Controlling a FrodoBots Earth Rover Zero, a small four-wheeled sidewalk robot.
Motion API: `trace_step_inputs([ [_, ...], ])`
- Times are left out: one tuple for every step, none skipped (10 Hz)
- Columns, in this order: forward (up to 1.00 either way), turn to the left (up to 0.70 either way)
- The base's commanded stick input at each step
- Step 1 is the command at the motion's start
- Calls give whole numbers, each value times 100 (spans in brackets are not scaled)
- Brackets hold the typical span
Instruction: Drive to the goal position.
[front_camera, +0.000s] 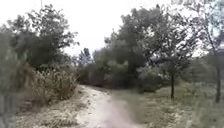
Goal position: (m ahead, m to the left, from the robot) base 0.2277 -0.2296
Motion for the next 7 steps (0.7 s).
trace_step_inputs([
  [85,0],
  [85,0],
  [85,0],
  [85,0],
  [85,31],
  [85,32],
  [85,34],
])
